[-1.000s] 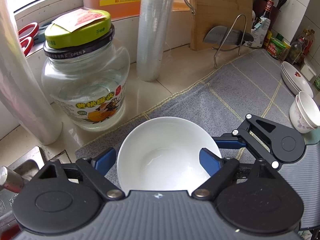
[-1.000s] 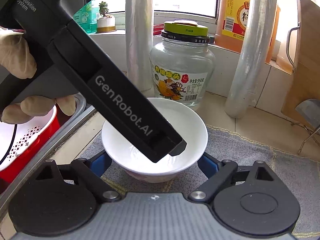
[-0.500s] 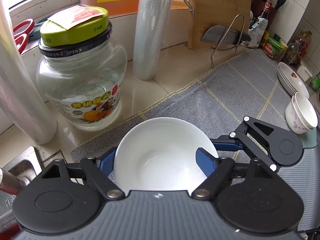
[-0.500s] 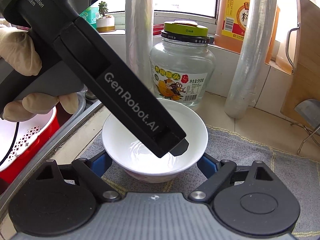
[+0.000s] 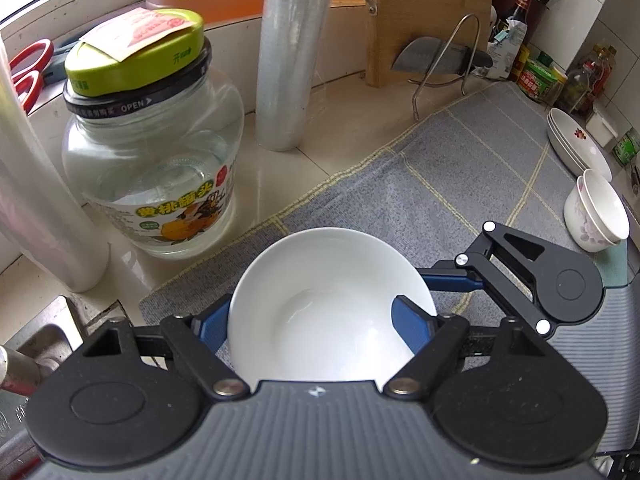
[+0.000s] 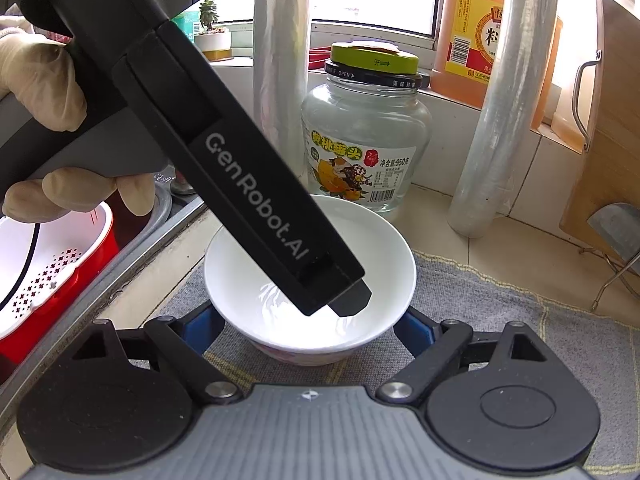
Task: Organize plates and bowls
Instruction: 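Carry the pink-flowered bowl with both grippers over the nested bowls, then lower the pink-flowered bowl into the nested bowls and open both grippers, then move both grippers to opposite rims of the three-bowl stack, then close the left gripper on the bowl stack rim while the right gripper grips the opposite rim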
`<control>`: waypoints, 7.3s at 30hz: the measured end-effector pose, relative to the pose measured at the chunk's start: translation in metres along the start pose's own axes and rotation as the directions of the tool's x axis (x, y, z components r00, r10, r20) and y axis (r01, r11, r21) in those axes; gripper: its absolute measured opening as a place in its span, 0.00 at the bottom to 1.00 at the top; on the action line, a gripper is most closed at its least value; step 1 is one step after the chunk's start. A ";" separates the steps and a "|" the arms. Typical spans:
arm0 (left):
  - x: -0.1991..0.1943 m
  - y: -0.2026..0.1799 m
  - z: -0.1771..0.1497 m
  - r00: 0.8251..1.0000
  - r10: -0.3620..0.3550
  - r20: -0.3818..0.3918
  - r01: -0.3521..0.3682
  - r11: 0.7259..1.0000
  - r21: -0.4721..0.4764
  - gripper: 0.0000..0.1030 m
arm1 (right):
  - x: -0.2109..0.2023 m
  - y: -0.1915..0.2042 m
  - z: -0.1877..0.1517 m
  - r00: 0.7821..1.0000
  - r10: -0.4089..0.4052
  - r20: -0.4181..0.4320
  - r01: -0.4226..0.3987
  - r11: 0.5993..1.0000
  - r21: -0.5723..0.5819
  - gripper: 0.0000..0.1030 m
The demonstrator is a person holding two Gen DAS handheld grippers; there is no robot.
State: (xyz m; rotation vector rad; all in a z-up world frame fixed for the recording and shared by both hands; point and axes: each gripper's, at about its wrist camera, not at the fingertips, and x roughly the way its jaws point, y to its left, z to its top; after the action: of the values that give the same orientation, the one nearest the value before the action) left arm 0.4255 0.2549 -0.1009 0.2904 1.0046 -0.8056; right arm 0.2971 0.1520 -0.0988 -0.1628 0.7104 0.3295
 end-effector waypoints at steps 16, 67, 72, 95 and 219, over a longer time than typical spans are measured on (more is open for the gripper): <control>-0.013 -0.012 -0.001 1.000 -0.006 0.015 0.006 1.000 0.010 0.80 | -0.016 0.000 0.001 1.000 -0.010 0.006 0.010 1.000 -0.003 0.91; 0.005 -0.260 0.062 0.986 -0.165 0.026 0.142 0.910 0.389 0.81 | -0.198 -0.111 -0.103 0.942 -0.333 0.029 0.320 0.922 0.216 0.91; 0.015 -0.286 0.075 0.981 -0.194 0.025 0.166 0.891 0.423 0.81 | -0.214 -0.130 -0.113 0.924 -0.382 0.017 0.368 0.899 0.237 0.91; 0.061 -0.345 0.104 0.961 -0.274 -0.031 0.256 0.844 0.472 0.81 | -0.233 -0.184 -0.144 0.885 -0.462 -0.056 0.458 0.844 0.279 0.91; 0.112 -0.335 0.021 0.968 -0.244 0.056 0.132 0.686 0.715 0.82 | -0.211 -0.251 -0.193 0.991 -0.061 -0.117 0.051 0.995 -0.088 0.87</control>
State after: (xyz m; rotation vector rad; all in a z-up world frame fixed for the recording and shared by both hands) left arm 0.2306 -0.0387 -0.1379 0.7899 0.5411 -1.3809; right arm 0.1170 -0.1832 -0.0946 -0.2841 0.8092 0.2977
